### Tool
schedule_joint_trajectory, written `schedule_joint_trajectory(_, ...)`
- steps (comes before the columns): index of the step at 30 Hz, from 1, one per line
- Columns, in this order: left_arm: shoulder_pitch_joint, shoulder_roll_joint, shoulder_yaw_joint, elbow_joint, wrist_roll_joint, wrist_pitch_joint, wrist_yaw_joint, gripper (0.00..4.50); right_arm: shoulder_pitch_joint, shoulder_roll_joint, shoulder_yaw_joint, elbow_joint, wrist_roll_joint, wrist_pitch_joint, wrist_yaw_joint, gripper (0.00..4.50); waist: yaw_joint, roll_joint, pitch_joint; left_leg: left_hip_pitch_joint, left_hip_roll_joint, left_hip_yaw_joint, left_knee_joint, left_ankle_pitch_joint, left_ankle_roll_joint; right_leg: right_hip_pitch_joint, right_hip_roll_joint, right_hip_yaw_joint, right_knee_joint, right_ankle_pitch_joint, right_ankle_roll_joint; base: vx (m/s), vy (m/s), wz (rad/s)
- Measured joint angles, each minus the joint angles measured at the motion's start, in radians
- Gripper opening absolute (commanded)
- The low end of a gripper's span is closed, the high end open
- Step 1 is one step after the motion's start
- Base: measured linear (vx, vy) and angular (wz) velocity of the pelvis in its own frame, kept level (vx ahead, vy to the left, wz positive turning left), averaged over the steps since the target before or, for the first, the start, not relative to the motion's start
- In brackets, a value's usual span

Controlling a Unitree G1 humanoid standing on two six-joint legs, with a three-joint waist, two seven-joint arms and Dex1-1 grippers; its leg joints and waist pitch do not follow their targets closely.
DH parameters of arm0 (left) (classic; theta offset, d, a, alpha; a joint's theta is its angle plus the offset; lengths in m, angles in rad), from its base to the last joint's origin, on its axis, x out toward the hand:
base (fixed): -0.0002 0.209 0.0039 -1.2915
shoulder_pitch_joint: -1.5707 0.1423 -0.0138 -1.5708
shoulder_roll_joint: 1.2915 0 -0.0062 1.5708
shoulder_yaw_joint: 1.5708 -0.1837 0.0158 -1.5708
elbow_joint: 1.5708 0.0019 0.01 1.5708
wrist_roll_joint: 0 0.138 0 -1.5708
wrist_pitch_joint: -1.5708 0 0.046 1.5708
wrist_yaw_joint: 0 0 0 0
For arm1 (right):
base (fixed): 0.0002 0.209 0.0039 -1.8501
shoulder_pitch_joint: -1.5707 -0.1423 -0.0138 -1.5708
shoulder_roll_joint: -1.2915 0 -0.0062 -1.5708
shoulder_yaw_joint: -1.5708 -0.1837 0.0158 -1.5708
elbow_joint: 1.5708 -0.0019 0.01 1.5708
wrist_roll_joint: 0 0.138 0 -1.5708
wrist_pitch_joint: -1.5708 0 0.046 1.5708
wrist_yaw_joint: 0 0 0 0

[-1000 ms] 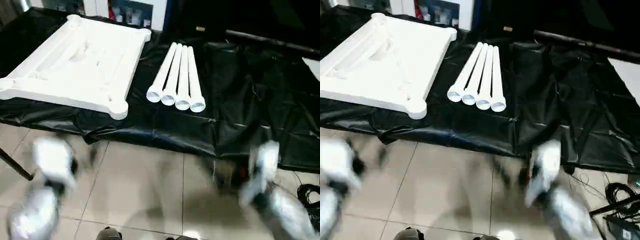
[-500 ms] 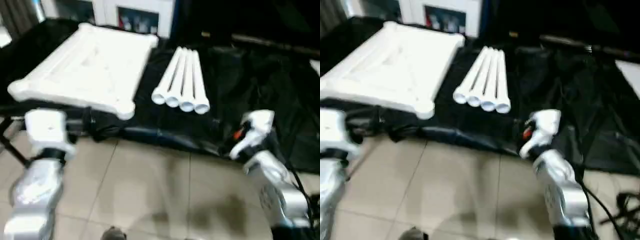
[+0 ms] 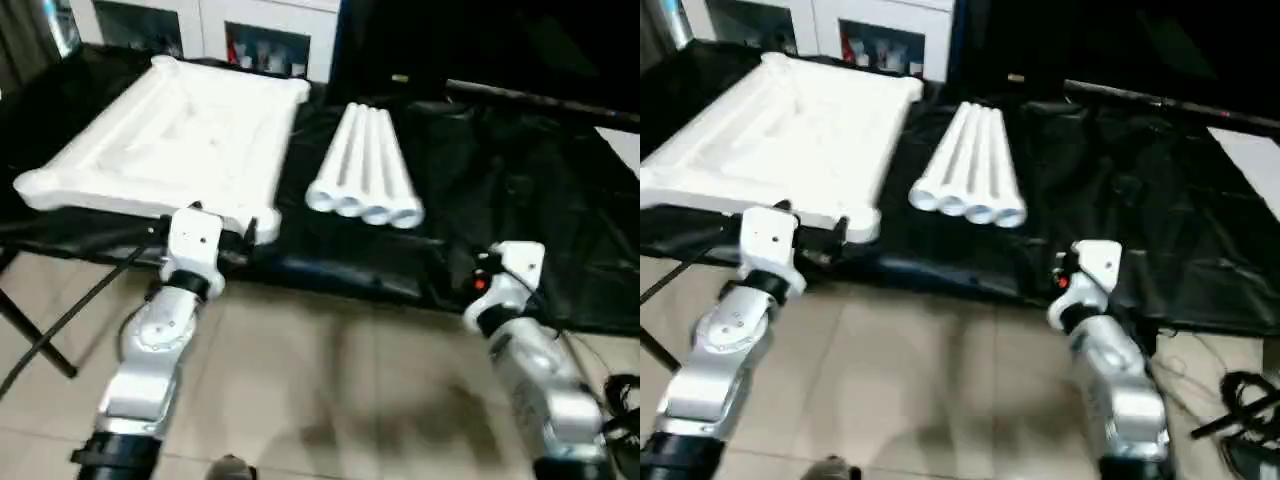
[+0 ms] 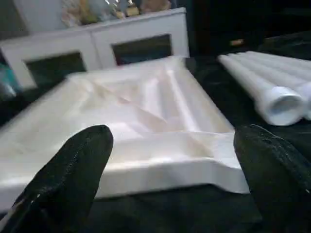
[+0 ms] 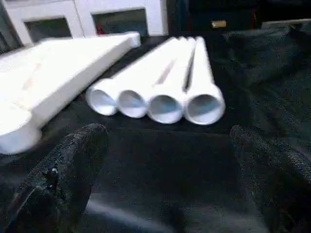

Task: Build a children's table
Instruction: Move to table

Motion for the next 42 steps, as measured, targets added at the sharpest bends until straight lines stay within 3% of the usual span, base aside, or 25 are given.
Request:
schedule_joint_trajectory(3, -0.008, -0.010, -0.026, -0.004, 0.034, -0.026, 0.013, 4.45, 0.014, -0.009, -0.012, 0.011, -0.009, -0.021, -0.005, 4.49, 0.000, 0.009, 0.001, -0.011, -0.014, 0.026, -0.008, 0.009, 0.007, 0.012, 0.017, 0.005, -0.028, 0.016, 0.022, -0.100, 0.121, 0.07)
schedule_joint_trajectory(5, -0.008, -0.036, -0.033, -0.002, 0.035, -0.027, 0.024, 4.45, 0.013, -0.004, -0.013, 0.017, -0.013, -0.022, -0.004, 4.49, -0.009, 0.025, 0.010, -0.008, -0.010, 0.020, -0.010, 0.010, 0.004, 0.023, 0.022, -0.001, -0.044, 0.021, 0.017, -0.103, 0.088, 0.02)
schedule_joint_trajectory(7, -0.017, -0.046, -0.030, 0.002, 0.024, -0.026, 0.026, 4.45, 0.009, 0.008, -0.013, 0.016, -0.013, -0.023, -0.001, 4.49, -0.015, 0.034, 0.015, -0.013, 0.000, 0.017, -0.012, 0.014, -0.002, 0.030, 0.034, -0.005, -0.015, -0.008, 0.011, -0.097, 0.031, 0.05)
schedule_joint_trajectory(9, -0.034, -0.051, -0.031, 0.002, 0.022, -0.027, 0.030, 4.45, 0.002, 0.007, -0.014, 0.017, -0.013, -0.023, 0.000, 4.49, -0.003, 0.028, 0.014, -0.021, 0.016, 0.029, -0.030, 0.021, -0.014, 0.038, 0.034, -0.028, 0.049, -0.014, 0.010, -0.114, -0.057, 0.20)
schedule_joint_trajectory(11, -0.034, -0.052, -0.028, 0.002, 0.028, -0.025, 0.037, 4.45, -0.037, 0.002, -0.014, 0.018, -0.008, -0.019, 0.003, 4.49, 0.014, 0.000, 0.000, -0.034, 0.013, 0.045, -0.053, 0.029, -0.031, 0.049, 0.025, -0.010, -0.003, -0.058, 0.032, -0.123, -0.155, 0.07)
schedule_joint_trajectory(13, -0.022, -0.054, -0.032, 0.009, 0.034, -0.019, 0.036, 4.45, -0.046, -0.013, -0.017, 0.017, -0.003, -0.015, 0.011, 4.49, 0.044, 0.004, 0.001, -0.048, -0.004, -0.039, 0.024, 0.005, -0.072, 0.041, 0.012, -0.025, 0.000, -0.046, 0.030, -0.058, -0.085, -0.36)
schedule_joint_trajectory(14, -0.017, -0.057, -0.034, 0.009, 0.035, -0.018, 0.032, 4.45, -0.044, -0.020, -0.021, 0.019, -0.002, -0.011, 0.015, 4.49, 0.048, 0.010, 0.001, -0.028, 0.008, -0.075, 0.042, 0.010, -0.080, 0.040, 0.012, -0.040, 0.000, -0.043, 0.028, -0.052, -0.056, -0.41)
schedule_joint_trajectory(15, -0.019, -0.055, -0.034, 0.009, 0.034, -0.018, 0.031, 4.45, -0.044, -0.020, -0.028, 0.022, -0.002, -0.011, 0.019, 4.49, 0.044, 0.020, -0.003, -0.007, 0.024, -0.078, 0.015, -0.001, -0.090, 0.037, 0.010, -0.058, 0.000, -0.040, 0.027, -0.073, -0.015, -0.17)
schedule_joint_trajectory(22, -0.007, -0.045, 0.000, 0.009, 0.019, -0.015, 0.026, 4.45, -0.064, -0.017, -0.022, 0.046, -0.008, 0.000, 0.034, 4.49, 0.011, 0.001, 0.007, 0.019, 0.044, -0.043, -0.033, 0.012, -0.094, 0.047, 0.016, -0.055, -0.048, 0.002, 0.017, -0.042, 0.000, -0.02)
schedule_joint_trajectory(24, -0.003, -0.047, 0.000, 0.009, 0.019, -0.015, 0.025, 4.45, -0.072, -0.018, -0.009, 0.051, -0.017, -0.001, 0.034, 4.49, 0.006, 0.009, 0.017, 0.045, 0.055, -0.042, -0.041, 0.001, -0.097, 0.075, 0.015, -0.081, -0.080, 0.000, 0.018, 0.000, 0.000, 0.00)
schedule_joint_trajectory(25, -0.002, -0.047, 0.000, 0.007, 0.019, -0.015, 0.025, 4.45, -0.073, -0.018, -0.006, 0.051, -0.023, -0.001, 0.034, 4.49, 0.006, 0.025, 0.022, 0.039, 0.058, -0.056, -0.046, -0.005, -0.097, 0.112, 0.008, -0.117, -0.086, -0.010, 0.022, -0.039, 0.074, 0.15)
schedule_joint_trajectory(27, -0.017, -0.048, -0.004, 0.002, 0.019, -0.015, 0.024, 4.45, -0.071, -0.019, -0.011, 0.055, -0.035, -0.003, 0.031, 4.49, 0.006, 0.010, 0.023, 0.032, 0.027, -0.073, -0.043, -0.004, -0.095, 0.135, 0.010, -0.086, -0.029, -0.088, 0.032, -0.015, 0.060, 0.33)
schedule_joint_trajectory(28, -0.013, -0.051, -0.003, -0.001, 0.020, -0.015, 0.024, 4.45, -0.073, -0.021, -0.014, 0.055, -0.036, -0.004, 0.029, 4.49, 0.007, -0.010, 0.021, 0.034, 0.022, -0.072, -0.010, -0.021, -0.078, 0.139, -0.008, -0.084, -0.028, -0.092, 0.034, 0.062, -0.019, 0.65)
schedule_joint_trajectory(29, 0.004, -0.059, -0.006, -0.001, 0.020, -0.015, 0.024, 4.45, -0.073, -0.022, -0.017, 0.061, -0.039, -0.004, 0.026, 4.49, 0.009, -0.004, 0.028, 0.023, 0.033, -0.073, 0.105, -0.055, -0.051, 0.162, -0.022, -0.105, -0.030, -0.093, 0.036, 0.062, -0.019, 0.65)
schedule_joint_trajectory(30, 0.015, -0.057, -0.006, 0.001, 0.020, -0.014, 0.024, 4.45, -0.075, -0.020, -0.017, 0.063, -0.039, -0.005, 0.023, 4.49, 0.013, 0.007, 0.028, 0.019, 0.034, -0.085, 0.178, -0.058, -0.046, 0.181, -0.028, -0.119, -0.038, -0.097, 0.043, 0.130, 0.034, 0.51)
schedule_joint_trajectory(31, 0.015, -0.055, -0.004, 0.000, 0.020, -0.014, 0.024, 4.45, -0.075, -0.016, -0.016, 0.064, -0.039, -0.006, 0.023, 4.49, 0.016, 0.014, 0.028, 0.043, 0.036, -0.082, 0.155, -0.064, -0.052, 0.185, -0.028, -0.117, -0.044, -0.100, 0.049, 0.191, 0.055, 0.30)
schedule_joint_trajectory(32, 0.006, -0.053, -0.002, -0.001, 0.020, -0.015, 0.023, 4.45, -0.077, -0.014, -0.018, 0.065, -0.035, -0.009, 0.023, 4.49, 0.016, 0.034, 0.022, 0.091, 0.054, -0.081, 0.054, -0.112, -0.104, 0.189, -0.011, -0.114, -0.051, -0.102, 0.053, 0.191, 0.055, 0.30)
schedule_joint_trajectory(33, 0.002, -0.050, 0.002, 0.000, 0.020, -0.014, 0.023, 4.45, -0.073, -0.005, -0.016, 0.072, -0.034, -0.008, 0.022, 4.49, 0.008, 0.030, 0.026, 0.095, 0.061, -0.071, 0.042, -0.111, -0.097, 0.193, -0.002, -0.100, -0.062, -0.107, 0.048, 0.183, 0.057, 0.43)
schedule_joint_trajectory(34, 0.008, -0.047, 0.007, 0.000, 0.020, -0.014, 0.023, 4.45, -0.075, 0.005, -0.009, 0.077, -0.034, -0.003, 0.023, 4.49, 0.009, 0.019, 0.022, 0.108, 0.045, -0.068, 0.021, -0.112, -0.092, 0.166, 0.007, -0.065, -0.016, -0.125, -0.006, 0.214, 0.048, 0.14)
schedule_joint_trajectory(35, 0.016, -0.039, 0.025, 0.005, 0.020, -0.011, 0.024, 4.45, -0.085, 0.015, 0.008, 0.072, -0.034, -0.002, 0.025, 4.49, -0.004, 0.017, 0.016, 0.122, 0.034, -0.086, 0.011, -0.119, -0.082, 0.120, 0.024, -0.049, 0.057, -0.129, -0.007, 0.214, 0.048, 0.14)
schedule_joint_trajectory(36, 0.014, -0.035, 0.033, 0.005, 0.020, -0.011, 0.024, 4.45, -0.085, 0.014, 0.011, 0.069, -0.034, -0.002, 0.027, 4.49, -0.011, 0.018, 0.011, 0.128, 0.026, -0.092, 0.003, -0.125, -0.076, 0.075, 0.034, -0.044, 0.090, -0.124, 0.007, 0.224, 0.023, -0.25)
schedule_joint_trajectory(38, 0.007, -0.042, 0.032, 0.004, 0.019, -0.011, 0.023, 4.45, -0.082, 0.009, 0.007, 0.068, -0.035, -0.002, 0.026, 4.49, -0.039, -0.024, -0.012, 0.153, -0.013, -0.089, -0.021, -0.139, -0.075, -0.026, 0.029, -0.021, 0.082, -0.091, 0.045, 0.216, -0.008, -0.22)
schedule_joint_trajectory(39, 0.006, -0.046, 0.028, 0.004, 0.019, -0.010, 0.023, 4.45, -0.079, 0.009, 0.004, 0.068, -0.035, -0.002, 0.025, 4.49, -0.051, -0.043, -0.017, 0.167, -0.033, -0.082, -0.028, -0.148, -0.075, -0.046, 0.021, -0.001, 0.026, -0.061, 0.031, 0.230, -0.023, -0.12)
schedule_joint_trajectory(40, 0.000, -0.047, 0.026, 0.005, 0.019, -0.010, 0.022, 4.45, -0.076, 0.003, -0.002, 0.065, -0.035, -0.002, 0.023, 4.49, -0.058, -0.082, -0.023, 0.177, -0.060, -0.064, -0.025, -0.163, -0.078, -0.038, 0.006, 0.033, -0.017, 0.018, 0.012, 0.252, -0.041, 0.16)
schedule_joint_trajectory(42, -0.005, -0.088, -0.027, 0.007, 0.019, -0.009, 0.014, 4.45, -0.060, -0.021, -0.036, 0.079, -0.039, 0.001, 0.018, 4.49, -0.048, -0.066, -0.015, 0.167, -0.061, -0.075, 0.082, -0.193, -0.023, 0.003, 0.032, 0.062, -0.006, 0.001, 0.006, 0.254, -0.034, 0.12)
